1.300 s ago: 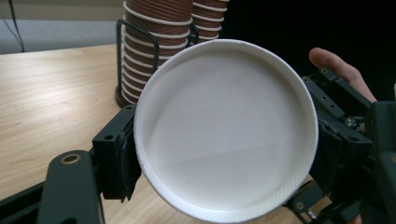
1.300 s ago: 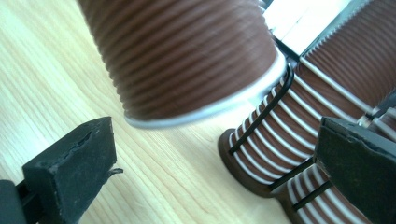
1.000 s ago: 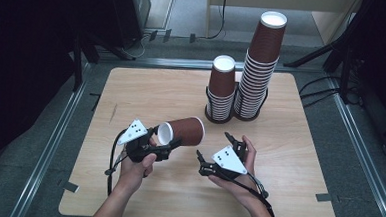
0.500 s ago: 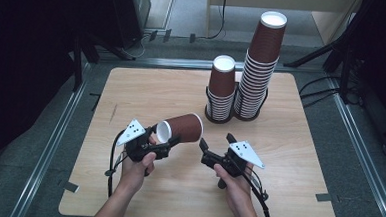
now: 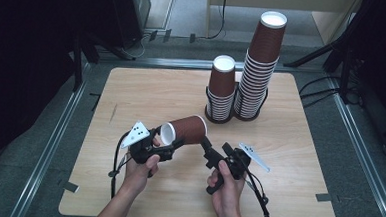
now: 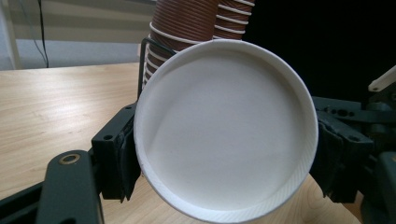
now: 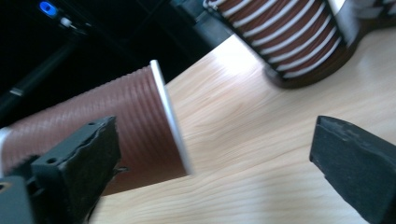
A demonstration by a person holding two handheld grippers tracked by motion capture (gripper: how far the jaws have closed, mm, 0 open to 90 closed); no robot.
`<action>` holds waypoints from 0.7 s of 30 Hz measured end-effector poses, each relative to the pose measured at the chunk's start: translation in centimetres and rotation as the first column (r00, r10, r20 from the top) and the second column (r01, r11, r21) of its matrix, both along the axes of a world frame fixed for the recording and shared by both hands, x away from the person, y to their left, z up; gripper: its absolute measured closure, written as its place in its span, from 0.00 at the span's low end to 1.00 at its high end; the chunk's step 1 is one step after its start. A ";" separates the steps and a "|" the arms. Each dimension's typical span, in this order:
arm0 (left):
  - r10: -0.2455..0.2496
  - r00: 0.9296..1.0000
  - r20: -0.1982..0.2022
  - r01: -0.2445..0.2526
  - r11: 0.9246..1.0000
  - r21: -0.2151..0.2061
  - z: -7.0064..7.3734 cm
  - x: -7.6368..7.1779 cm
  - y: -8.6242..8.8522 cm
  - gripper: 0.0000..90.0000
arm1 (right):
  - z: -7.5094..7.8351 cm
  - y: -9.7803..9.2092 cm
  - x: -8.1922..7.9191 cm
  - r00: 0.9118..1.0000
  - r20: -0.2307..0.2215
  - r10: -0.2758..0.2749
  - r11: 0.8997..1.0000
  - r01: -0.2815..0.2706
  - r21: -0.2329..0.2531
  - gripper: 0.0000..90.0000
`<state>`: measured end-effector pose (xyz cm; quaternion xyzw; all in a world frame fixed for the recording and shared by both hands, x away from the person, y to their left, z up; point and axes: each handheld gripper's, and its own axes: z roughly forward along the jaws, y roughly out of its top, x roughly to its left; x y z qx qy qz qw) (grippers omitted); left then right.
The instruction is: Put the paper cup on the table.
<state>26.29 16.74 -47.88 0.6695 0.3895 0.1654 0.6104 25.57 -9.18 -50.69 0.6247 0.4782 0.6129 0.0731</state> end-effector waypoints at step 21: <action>0.000 1.000 0.011 0.000 1.000 0.005 -0.7 -0.3 -1.0 0.25 | 0.1 0.7 -0.1 0.959 -0.279 0.046 0.842 0.112 0.528 0.00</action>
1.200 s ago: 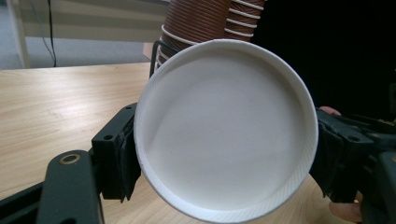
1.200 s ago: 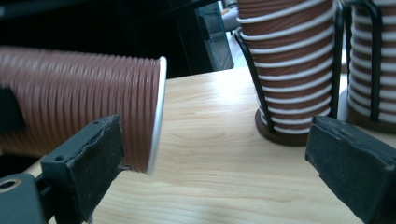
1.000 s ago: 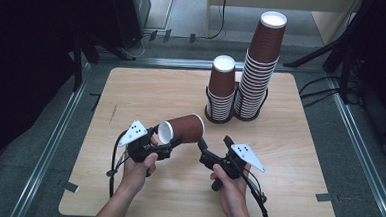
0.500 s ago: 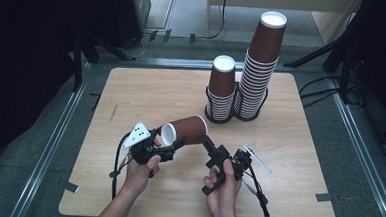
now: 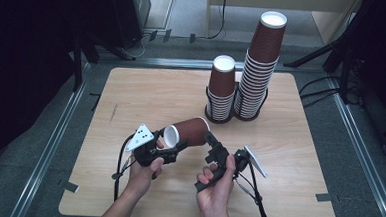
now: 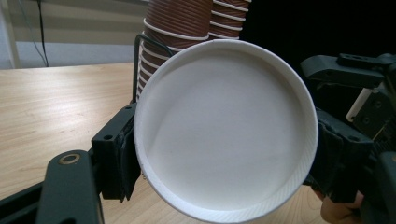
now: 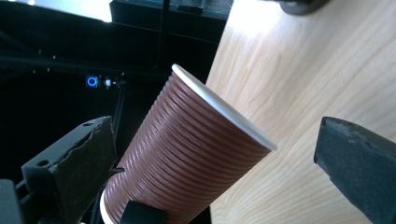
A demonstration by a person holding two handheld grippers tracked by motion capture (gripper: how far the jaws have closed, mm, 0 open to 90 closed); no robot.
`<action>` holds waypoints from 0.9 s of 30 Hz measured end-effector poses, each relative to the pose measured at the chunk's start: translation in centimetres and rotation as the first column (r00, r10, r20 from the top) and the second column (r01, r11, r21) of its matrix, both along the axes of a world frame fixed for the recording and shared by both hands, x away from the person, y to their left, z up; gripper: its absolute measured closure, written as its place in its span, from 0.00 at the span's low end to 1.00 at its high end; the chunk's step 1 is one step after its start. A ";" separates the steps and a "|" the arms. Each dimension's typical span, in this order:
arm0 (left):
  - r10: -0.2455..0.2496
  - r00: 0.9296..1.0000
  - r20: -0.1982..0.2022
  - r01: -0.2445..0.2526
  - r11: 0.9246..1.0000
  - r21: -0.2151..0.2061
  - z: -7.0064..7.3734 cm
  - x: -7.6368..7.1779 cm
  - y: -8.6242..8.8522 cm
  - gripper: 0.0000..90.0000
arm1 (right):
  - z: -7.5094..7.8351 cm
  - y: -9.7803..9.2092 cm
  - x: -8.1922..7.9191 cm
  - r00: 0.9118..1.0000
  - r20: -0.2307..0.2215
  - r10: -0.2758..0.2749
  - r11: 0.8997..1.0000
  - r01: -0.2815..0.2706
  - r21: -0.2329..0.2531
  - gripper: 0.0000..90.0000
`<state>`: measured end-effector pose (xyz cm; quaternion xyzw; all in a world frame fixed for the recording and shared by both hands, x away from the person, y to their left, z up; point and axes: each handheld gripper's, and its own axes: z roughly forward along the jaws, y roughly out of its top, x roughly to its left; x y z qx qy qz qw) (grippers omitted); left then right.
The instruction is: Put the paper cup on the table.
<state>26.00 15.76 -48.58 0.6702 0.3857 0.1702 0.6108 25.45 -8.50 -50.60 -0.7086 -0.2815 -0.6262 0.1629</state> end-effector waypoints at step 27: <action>-0.031 0.999 0.021 0.029 0.998 0.057 -0.3 -0.6 -1.4 0.25 | -1.0 1.8 1.2 0.984 -0.177 0.008 0.976 0.032 0.217 0.00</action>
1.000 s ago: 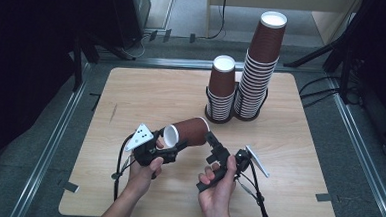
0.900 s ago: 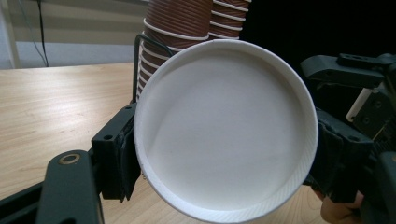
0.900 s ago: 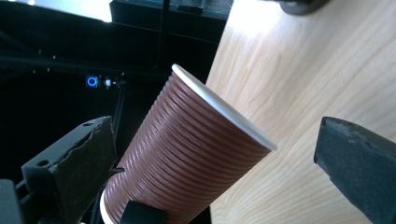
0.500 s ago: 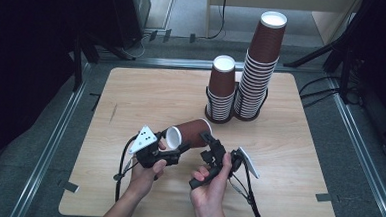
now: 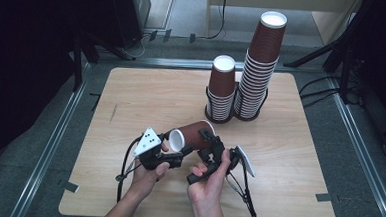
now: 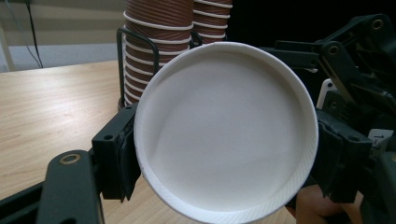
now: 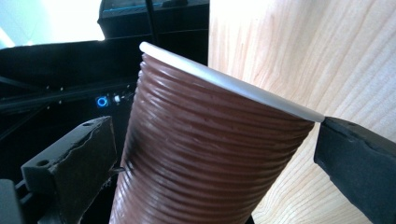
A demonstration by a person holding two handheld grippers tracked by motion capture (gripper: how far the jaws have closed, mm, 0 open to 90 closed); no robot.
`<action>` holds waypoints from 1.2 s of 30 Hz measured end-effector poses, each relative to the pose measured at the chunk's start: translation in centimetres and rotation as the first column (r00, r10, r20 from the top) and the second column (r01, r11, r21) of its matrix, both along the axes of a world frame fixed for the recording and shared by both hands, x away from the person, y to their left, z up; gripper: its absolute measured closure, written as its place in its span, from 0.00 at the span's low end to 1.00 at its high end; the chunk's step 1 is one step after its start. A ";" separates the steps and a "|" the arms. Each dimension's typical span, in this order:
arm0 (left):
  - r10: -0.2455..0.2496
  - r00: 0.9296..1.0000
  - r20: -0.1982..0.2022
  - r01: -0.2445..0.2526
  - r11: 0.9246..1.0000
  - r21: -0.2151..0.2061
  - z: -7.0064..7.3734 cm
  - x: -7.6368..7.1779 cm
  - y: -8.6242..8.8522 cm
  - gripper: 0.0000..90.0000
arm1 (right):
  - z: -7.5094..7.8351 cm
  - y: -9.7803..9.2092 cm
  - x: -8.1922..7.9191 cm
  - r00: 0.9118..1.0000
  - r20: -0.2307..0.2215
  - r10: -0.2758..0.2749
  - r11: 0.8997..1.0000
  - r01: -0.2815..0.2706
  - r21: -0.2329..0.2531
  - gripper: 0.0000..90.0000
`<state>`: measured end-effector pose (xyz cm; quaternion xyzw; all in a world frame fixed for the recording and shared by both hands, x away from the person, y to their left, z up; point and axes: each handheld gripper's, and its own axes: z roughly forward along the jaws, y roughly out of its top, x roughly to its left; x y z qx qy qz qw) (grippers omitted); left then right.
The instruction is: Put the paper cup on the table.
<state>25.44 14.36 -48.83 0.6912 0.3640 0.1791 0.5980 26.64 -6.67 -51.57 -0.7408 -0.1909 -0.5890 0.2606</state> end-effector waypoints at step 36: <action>-0.064 0.993 -0.096 0.067 0.997 0.032 -0.1 0.5 0.2 0.10 | -0.8 0.2 1.0 0.997 0.042 -0.057 0.997 0.054 0.052 0.14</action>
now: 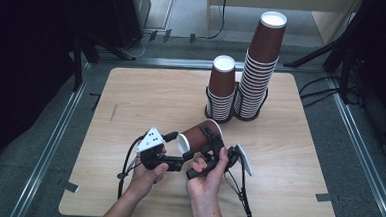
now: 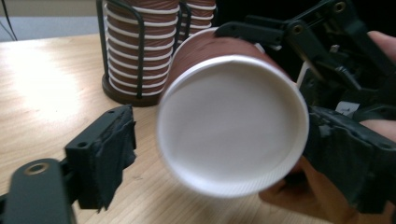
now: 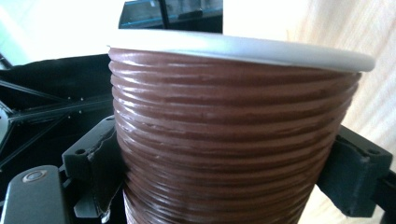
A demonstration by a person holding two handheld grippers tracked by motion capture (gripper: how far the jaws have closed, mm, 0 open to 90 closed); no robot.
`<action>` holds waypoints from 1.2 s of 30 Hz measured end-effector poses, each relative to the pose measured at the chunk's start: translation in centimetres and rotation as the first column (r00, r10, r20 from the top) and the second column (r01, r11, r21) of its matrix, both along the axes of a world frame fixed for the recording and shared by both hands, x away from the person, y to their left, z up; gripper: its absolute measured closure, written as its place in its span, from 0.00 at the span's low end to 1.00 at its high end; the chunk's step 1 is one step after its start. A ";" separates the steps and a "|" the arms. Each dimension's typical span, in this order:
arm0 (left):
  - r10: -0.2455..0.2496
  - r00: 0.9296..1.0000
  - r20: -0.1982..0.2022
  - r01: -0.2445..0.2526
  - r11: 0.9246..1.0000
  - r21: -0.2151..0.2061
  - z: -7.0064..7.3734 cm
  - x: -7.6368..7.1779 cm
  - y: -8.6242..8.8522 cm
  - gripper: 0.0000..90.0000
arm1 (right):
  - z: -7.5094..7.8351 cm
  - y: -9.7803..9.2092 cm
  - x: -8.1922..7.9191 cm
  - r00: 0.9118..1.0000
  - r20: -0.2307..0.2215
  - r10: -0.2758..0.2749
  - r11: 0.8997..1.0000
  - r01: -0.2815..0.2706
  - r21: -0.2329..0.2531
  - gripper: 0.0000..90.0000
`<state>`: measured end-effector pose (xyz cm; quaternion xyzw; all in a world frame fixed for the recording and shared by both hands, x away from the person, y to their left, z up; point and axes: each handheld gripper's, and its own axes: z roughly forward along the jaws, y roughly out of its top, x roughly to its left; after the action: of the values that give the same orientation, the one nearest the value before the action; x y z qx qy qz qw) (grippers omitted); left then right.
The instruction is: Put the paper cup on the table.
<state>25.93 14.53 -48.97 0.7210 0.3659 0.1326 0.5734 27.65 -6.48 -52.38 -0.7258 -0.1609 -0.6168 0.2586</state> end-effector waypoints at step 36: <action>0.246 0.966 -0.073 -0.242 0.968 0.058 -1.6 1.1 6.4 0.08 | 1.2 -6.6 2.5 0.900 0.429 0.076 0.678 0.269 -0.684 0.14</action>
<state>27.05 20.88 -50.58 0.6887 0.4711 0.1823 0.5200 30.12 -13.07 -51.14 -0.6238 -0.4051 -0.6563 -0.1270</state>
